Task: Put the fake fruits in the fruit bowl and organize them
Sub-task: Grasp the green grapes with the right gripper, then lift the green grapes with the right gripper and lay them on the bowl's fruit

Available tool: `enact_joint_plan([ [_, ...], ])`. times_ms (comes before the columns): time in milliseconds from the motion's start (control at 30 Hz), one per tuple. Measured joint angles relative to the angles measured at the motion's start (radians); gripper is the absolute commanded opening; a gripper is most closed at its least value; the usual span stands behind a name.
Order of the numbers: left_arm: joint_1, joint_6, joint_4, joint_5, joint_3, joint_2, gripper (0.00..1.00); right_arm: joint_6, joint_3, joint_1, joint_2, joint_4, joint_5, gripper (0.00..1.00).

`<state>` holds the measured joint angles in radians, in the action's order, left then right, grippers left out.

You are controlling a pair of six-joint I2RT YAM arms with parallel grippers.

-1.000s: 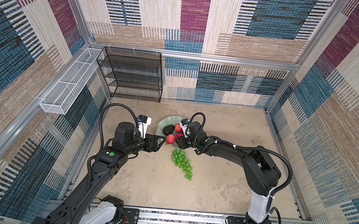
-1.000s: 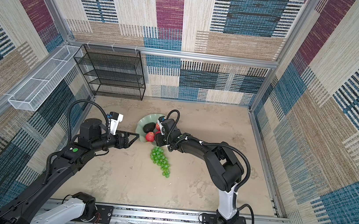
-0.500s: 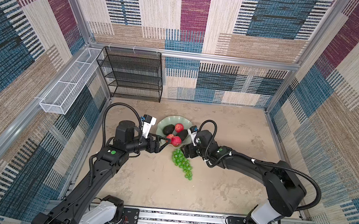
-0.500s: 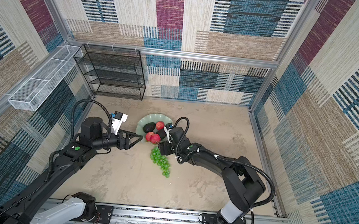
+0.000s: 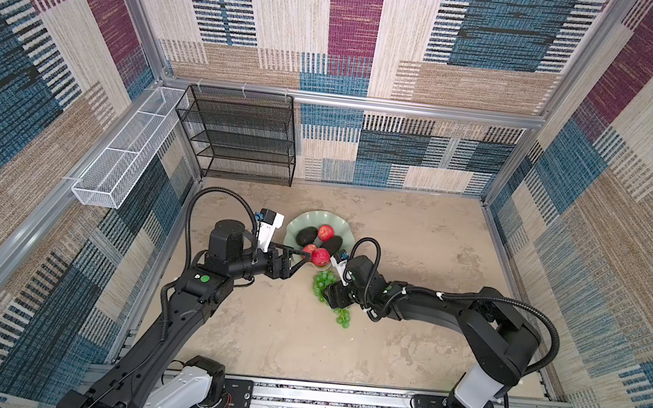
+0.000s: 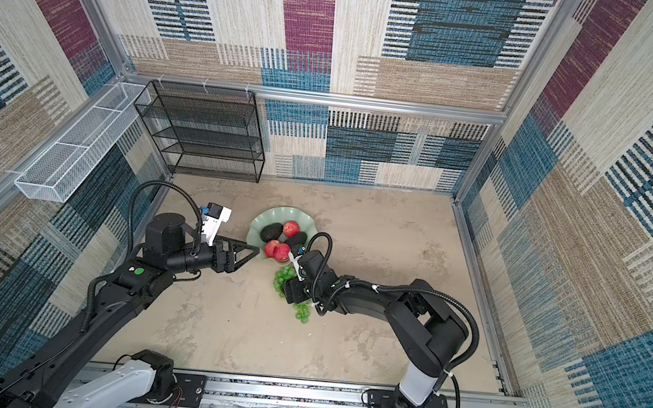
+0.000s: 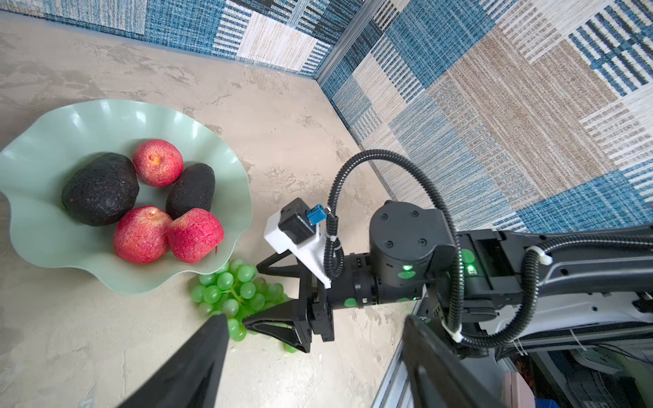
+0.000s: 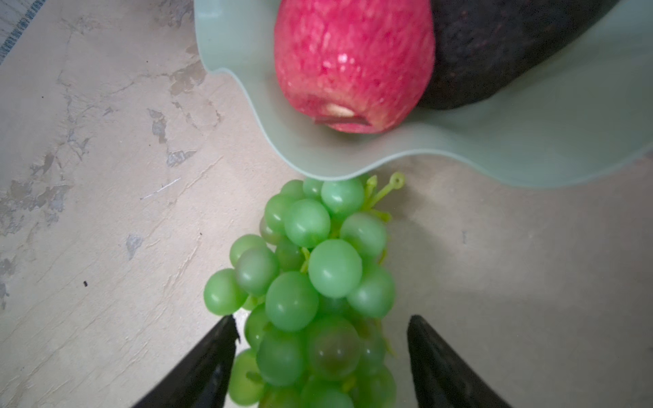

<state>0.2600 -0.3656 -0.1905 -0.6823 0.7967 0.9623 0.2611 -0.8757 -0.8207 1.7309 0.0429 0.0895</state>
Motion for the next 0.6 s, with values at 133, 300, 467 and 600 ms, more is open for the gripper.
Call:
enact_joint_plan([
  [133,0.000,0.001,-0.001,0.000,0.000,-0.008,0.81,0.005,0.014,0.000,0.015,0.032,0.002,0.44],
  [300,0.000,0.003,-0.002,0.005,0.000,0.005,0.81,0.025,0.081,0.000,-0.038,0.070,-0.021,0.32],
  [467,0.000,0.006,-0.006,0.019,0.008,0.029,0.81,0.053,0.156,0.000,-0.201,-0.019,-0.068,0.30],
  [600,0.000,0.007,-0.006,0.022,0.010,0.048,0.81,0.063,0.163,0.000,-0.352,-0.095,-0.114,0.30],
])
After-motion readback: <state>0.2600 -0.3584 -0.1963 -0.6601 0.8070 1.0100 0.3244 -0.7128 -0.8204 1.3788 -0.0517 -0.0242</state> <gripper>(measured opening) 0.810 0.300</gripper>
